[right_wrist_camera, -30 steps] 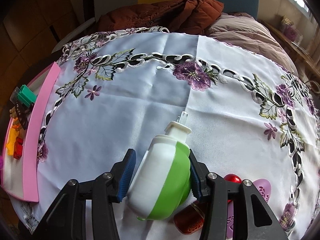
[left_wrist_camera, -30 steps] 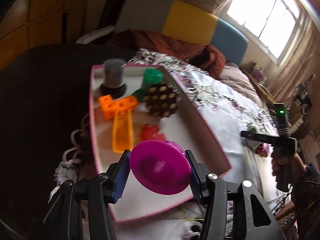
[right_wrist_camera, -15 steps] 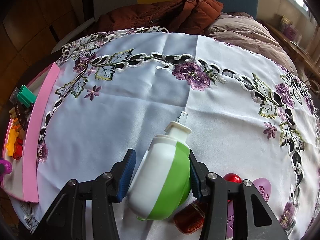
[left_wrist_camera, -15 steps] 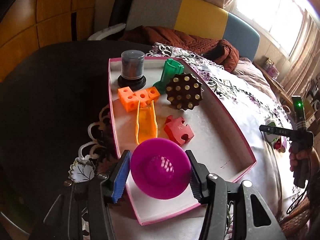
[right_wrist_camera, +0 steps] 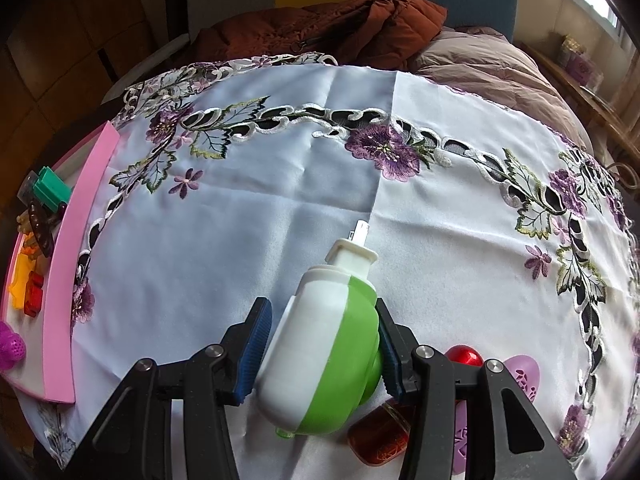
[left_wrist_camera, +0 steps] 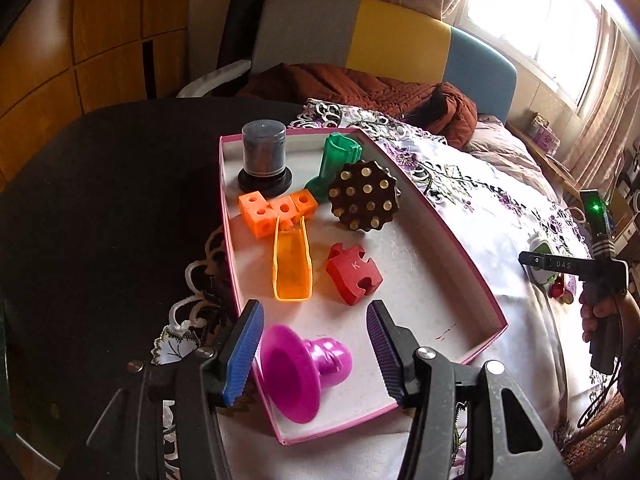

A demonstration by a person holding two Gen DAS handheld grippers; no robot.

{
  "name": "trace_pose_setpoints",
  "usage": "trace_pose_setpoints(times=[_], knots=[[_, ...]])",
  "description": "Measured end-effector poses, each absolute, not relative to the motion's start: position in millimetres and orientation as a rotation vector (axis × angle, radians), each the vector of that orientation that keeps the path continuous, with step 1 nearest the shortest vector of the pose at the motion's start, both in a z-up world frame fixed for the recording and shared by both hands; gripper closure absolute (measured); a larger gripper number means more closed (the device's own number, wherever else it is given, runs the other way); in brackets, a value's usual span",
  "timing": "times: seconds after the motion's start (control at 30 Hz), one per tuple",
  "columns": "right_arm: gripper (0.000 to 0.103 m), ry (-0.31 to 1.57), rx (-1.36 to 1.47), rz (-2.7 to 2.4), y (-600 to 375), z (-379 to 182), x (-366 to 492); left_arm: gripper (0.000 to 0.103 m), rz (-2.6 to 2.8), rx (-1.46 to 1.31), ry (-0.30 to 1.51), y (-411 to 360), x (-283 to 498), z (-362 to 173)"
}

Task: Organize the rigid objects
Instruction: 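Open the left tool to release the pink suction cup in the tray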

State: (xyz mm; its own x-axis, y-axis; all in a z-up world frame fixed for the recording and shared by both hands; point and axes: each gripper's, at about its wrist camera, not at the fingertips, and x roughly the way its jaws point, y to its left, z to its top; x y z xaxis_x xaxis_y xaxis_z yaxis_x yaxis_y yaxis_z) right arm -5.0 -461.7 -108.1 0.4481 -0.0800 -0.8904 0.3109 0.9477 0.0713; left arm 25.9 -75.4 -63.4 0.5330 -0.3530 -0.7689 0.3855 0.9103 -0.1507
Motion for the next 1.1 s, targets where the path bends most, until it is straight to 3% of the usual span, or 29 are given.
trace_pose_setpoints(times=[1.1], knots=[[0.054,1.074,0.071,-0.295,-438,-106,-7,0.049,-0.341,0.002,0.87,-53,23,-50]])
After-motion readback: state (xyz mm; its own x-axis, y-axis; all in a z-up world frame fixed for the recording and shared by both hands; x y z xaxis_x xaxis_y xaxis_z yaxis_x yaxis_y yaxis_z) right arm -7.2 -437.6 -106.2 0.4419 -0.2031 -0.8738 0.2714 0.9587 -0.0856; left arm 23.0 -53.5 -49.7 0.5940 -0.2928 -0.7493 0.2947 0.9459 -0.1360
